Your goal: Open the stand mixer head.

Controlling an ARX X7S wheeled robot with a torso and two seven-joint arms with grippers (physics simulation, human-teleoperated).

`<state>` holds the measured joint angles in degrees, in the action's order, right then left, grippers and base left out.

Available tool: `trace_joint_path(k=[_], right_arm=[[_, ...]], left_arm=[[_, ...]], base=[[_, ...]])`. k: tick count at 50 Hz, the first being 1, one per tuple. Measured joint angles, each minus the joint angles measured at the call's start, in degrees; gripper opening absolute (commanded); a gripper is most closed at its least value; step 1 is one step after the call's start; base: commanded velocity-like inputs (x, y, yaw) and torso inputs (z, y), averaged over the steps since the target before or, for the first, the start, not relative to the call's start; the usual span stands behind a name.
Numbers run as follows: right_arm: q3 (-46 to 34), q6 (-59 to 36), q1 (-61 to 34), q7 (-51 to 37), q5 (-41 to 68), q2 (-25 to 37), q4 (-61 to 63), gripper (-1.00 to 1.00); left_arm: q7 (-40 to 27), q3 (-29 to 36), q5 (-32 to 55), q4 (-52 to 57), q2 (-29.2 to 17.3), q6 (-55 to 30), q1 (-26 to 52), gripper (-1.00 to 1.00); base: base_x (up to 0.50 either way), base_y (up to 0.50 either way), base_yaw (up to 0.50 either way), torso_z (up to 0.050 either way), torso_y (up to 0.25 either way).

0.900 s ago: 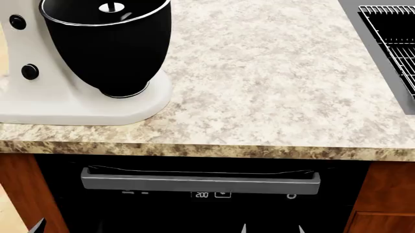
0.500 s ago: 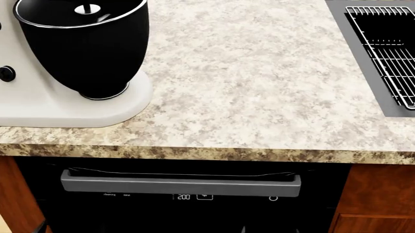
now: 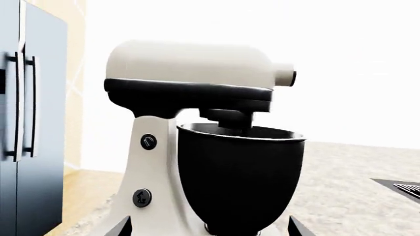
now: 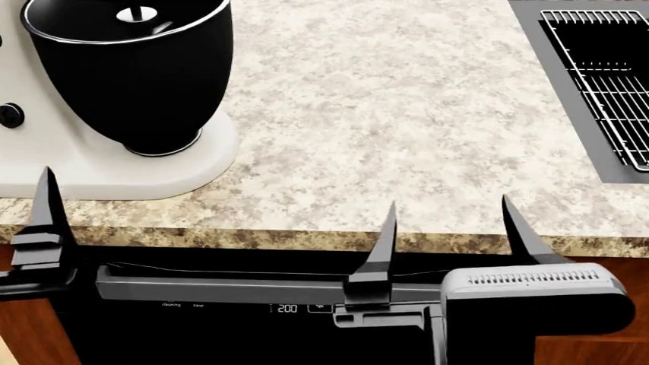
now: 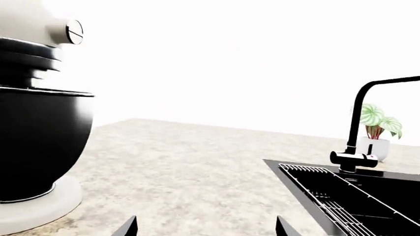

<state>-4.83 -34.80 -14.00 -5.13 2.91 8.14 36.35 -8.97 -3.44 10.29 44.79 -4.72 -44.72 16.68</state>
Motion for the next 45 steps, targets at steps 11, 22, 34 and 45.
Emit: trace_joint_path(k=[11, 22, 34, 45], right_arm=[[-0.7, -4.5, -1.9, -0.5, -0.4, 1.5, 5.5, 1.0], [-1.6, -6.3, -2.7, -1.2, -0.4, 2.1, 7.3, 1.0], [-2.1, -6.6, -3.0, -1.8, -0.2, 2.6, 7.7, 1.0], [-2.5, -6.8, -3.2, -2.3, 0.1, 3.0, 7.8, 1.0]], left_arm=[[-1.6, -1.1, 2.6, 5.9, -0.4, -4.7, 2.7, 1.0], [-2.8, -1.4, 4.2, 7.7, -1.1, -5.9, 3.4, 1.0], [-4.1, -1.5, 5.5, 8.4, -2.0, -6.2, 3.7, 1.0], [-5.1, -1.5, 6.6, 8.7, -2.5, -6.3, 3.9, 1.0]], base=[[-0.01, 0.41, 0.0, 0.0, 0.0], [-0.02, 0.5, 0.0, 0.0, 0.0], [-0.02, 0.5, 0.0, 0.0, 0.0], [-0.02, 0.5, 0.0, 0.0, 0.0]])
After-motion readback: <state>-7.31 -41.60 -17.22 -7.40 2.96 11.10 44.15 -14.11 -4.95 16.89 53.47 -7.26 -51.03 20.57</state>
